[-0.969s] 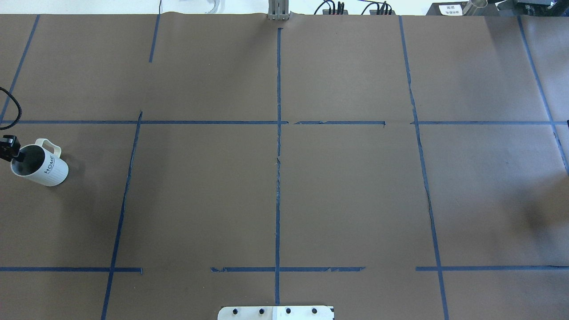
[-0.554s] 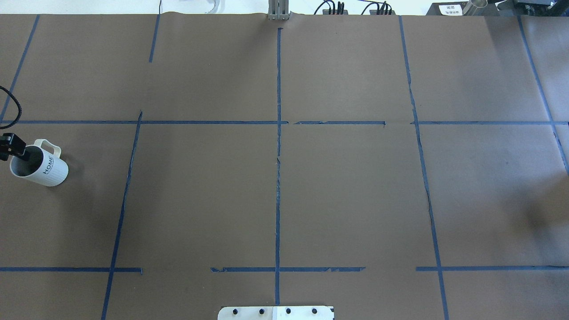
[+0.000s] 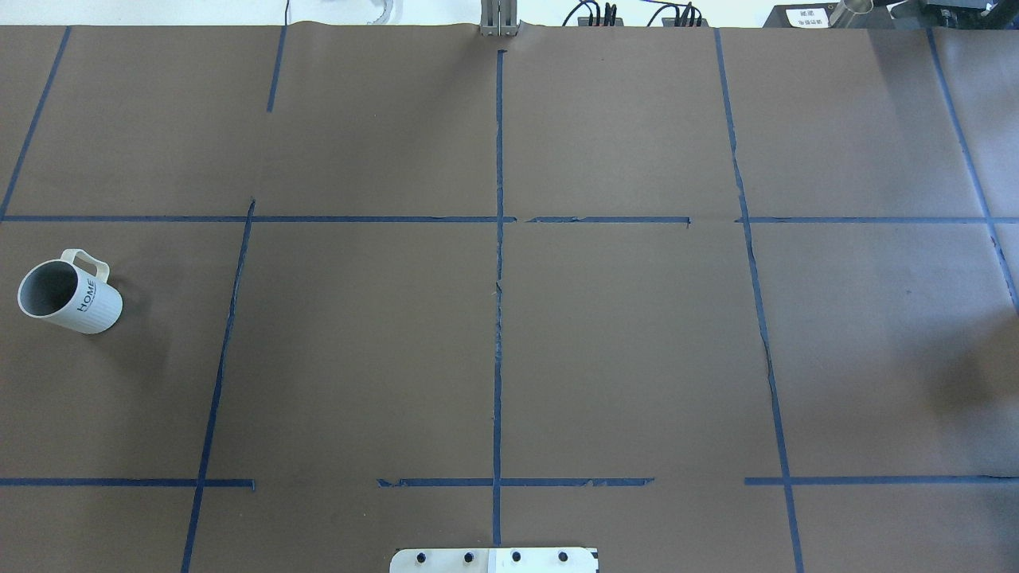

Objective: Left arm hands cup to right arm to dump lemon

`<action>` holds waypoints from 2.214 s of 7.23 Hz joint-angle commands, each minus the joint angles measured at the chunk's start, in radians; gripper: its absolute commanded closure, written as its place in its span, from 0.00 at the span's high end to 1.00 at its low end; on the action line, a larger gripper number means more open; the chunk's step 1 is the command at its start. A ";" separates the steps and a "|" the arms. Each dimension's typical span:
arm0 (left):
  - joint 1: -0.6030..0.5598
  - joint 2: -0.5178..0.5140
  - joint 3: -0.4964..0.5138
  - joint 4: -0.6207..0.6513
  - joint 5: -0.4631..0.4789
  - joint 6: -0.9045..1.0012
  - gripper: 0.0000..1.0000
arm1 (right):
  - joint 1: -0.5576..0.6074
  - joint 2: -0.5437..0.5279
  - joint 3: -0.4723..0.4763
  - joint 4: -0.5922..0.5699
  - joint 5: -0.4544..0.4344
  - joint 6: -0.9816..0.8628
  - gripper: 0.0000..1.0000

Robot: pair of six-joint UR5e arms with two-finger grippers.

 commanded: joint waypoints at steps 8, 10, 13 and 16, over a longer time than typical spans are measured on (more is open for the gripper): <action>-0.112 0.027 0.010 0.334 0.000 0.311 1.00 | 0.108 -0.001 0.006 -0.322 0.004 -0.182 1.00; -0.120 0.055 -0.004 0.329 0.006 0.357 1.00 | 0.107 0.000 0.006 -0.322 0.004 -0.182 1.00; -0.120 0.084 0.002 0.325 -0.002 0.348 1.00 | 0.100 0.005 0.006 -0.322 0.003 -0.182 1.00; -0.125 0.099 0.006 0.332 0.004 0.345 1.00 | 0.099 0.010 0.007 -0.320 0.003 -0.180 1.00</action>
